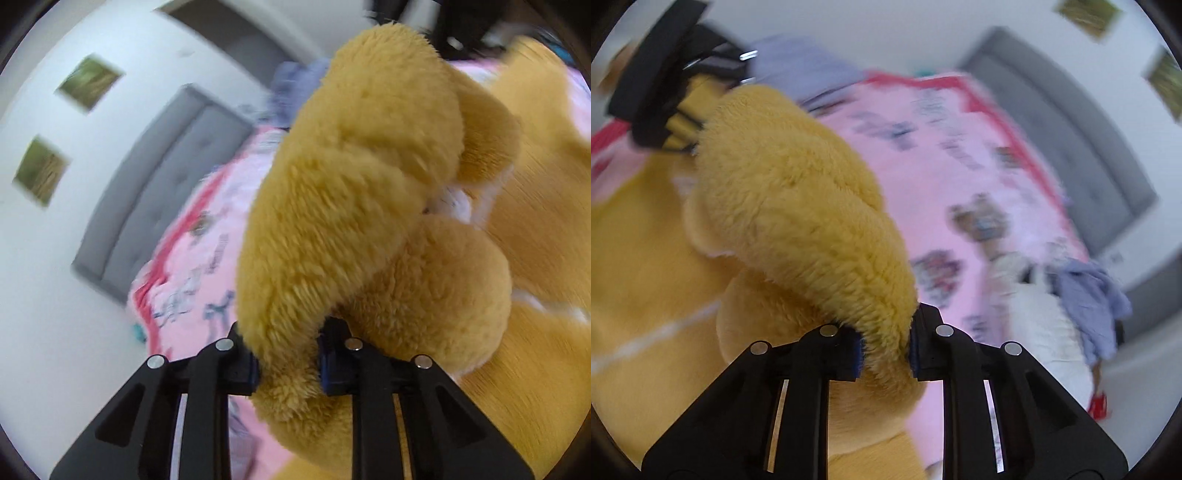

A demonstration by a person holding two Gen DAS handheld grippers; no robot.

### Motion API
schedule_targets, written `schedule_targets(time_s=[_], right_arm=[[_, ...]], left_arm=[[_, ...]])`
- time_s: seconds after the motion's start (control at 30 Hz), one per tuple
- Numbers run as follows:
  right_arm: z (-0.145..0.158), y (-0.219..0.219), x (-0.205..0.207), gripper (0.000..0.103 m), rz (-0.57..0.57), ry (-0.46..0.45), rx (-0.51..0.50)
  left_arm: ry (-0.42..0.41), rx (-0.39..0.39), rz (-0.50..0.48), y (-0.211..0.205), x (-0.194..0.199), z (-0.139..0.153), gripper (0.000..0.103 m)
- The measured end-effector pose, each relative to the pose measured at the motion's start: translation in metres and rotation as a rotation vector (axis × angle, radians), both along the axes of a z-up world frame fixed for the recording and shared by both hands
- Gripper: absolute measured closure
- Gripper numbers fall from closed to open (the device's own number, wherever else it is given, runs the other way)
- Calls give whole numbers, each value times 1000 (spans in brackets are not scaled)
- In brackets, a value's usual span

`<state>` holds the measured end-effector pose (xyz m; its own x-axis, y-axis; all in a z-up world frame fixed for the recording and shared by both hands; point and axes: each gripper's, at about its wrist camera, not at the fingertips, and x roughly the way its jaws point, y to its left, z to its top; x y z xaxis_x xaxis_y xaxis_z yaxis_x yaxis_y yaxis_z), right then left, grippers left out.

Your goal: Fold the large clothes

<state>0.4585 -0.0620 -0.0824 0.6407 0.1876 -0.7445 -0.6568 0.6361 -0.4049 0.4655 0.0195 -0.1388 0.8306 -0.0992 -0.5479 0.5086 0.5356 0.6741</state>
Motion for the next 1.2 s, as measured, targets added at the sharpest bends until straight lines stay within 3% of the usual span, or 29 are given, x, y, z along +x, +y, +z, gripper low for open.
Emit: schedule_targets(time_s=[0.07, 0.17, 0.37, 0.5, 0.53, 0.67, 0.87, 0.97, 1.1, 1.2], right_arm=[[4, -7, 0, 86, -2, -55, 42], [-11, -4, -37, 86, 82, -77, 48], [-86, -2, -155, 86, 257, 14, -83], [-106, -2, -212, 83, 303, 57, -88], [-108, -1, -221, 79, 327, 52, -101], [-129, 10, -244, 71, 369, 28, -188], [-161, 20, -262, 32, 383, 2, -305], [-143, 19, -267, 31, 342, 26, -197], [-93, 8, -250, 31, 170, 76, 44], [-60, -4, -234, 29, 44, 70, 196]], left_arm=[[-81, 8, -8, -3, 3, 4, 80], [-154, 35, -65, -2, -26, -12, 79], [-188, 162, -279, -2, -152, -89, 78], [-217, 155, -301, 3, -213, -111, 75], [-192, 141, -294, 3, -217, -112, 72], [-85, 172, -303, -1, -226, -132, 26], [42, 143, -314, -10, -215, -129, 11], [82, 102, -279, -15, -207, -117, 10], [89, 17, -210, -6, -187, -75, 10], [85, -96, -120, 4, -169, -43, 7]])
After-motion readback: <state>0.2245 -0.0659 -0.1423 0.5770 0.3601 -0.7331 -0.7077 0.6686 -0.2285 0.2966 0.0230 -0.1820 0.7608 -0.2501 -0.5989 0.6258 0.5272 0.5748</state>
